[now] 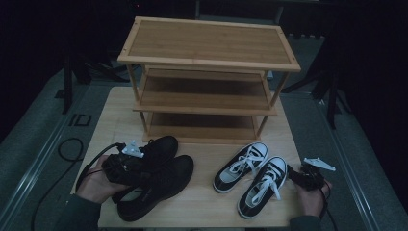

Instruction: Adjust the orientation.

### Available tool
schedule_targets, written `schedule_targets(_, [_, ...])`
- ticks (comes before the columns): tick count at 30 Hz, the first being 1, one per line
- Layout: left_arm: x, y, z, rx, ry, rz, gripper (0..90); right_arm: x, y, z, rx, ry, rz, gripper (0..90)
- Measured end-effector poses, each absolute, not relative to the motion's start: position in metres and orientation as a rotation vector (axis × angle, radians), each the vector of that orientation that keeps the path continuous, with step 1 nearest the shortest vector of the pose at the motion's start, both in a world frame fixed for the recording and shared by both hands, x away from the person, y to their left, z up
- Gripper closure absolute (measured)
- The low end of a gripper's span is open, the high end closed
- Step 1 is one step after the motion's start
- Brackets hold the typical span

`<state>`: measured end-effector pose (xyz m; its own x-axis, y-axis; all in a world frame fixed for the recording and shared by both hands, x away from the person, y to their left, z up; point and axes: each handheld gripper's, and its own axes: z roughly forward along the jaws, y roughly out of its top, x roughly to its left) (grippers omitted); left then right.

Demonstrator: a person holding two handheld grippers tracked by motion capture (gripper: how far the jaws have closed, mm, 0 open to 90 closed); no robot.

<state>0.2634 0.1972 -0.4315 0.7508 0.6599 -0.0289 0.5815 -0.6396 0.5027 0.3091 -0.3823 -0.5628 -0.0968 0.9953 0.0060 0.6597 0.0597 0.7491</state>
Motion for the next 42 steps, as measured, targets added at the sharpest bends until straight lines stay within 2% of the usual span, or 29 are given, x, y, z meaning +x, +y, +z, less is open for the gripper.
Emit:
schedule_targets(15, [0.266,0.208,-0.424,2.419,1.001,0.242,30.8,0.309,-0.382,-0.563,1.654,1.811,0.824,37.8])
schedule_targets(23, [0.265,0.216,-0.428,2.434,1.015,0.237,29.8,0.309,-0.382,-0.563,1.653,1.811,0.824,37.8])
schedule_targets(26, [0.266,0.218,-0.433,2.448,1.020,0.237,33.4,0.309,-0.382,-0.563,1.654,1.811,0.824,37.9])
schedule_targets(42, [0.267,0.223,-0.448,2.456,1.041,0.174,36.2,0.309,-0.382,-0.563,1.654,1.811,0.824,37.8])
